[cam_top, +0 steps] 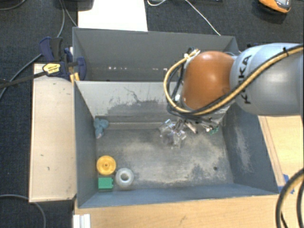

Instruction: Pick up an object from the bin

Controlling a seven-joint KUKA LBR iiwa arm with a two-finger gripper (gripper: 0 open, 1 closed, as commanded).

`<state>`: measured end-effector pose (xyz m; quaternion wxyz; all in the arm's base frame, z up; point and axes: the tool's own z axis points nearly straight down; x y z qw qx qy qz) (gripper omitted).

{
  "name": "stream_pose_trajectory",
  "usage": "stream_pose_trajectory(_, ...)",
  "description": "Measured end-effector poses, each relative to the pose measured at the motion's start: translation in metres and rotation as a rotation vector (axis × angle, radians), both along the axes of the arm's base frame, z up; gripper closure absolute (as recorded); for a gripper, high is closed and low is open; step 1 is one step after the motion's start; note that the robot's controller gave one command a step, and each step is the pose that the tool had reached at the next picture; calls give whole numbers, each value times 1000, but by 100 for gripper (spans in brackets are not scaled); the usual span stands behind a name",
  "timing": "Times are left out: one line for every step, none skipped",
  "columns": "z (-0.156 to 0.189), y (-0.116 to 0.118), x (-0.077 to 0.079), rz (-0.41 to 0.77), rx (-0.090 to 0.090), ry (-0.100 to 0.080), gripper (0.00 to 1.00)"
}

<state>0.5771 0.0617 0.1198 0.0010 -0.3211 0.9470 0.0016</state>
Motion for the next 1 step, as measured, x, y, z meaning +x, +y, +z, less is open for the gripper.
stream_pose_trajectory(23,0,1,-2,1,-4,100)
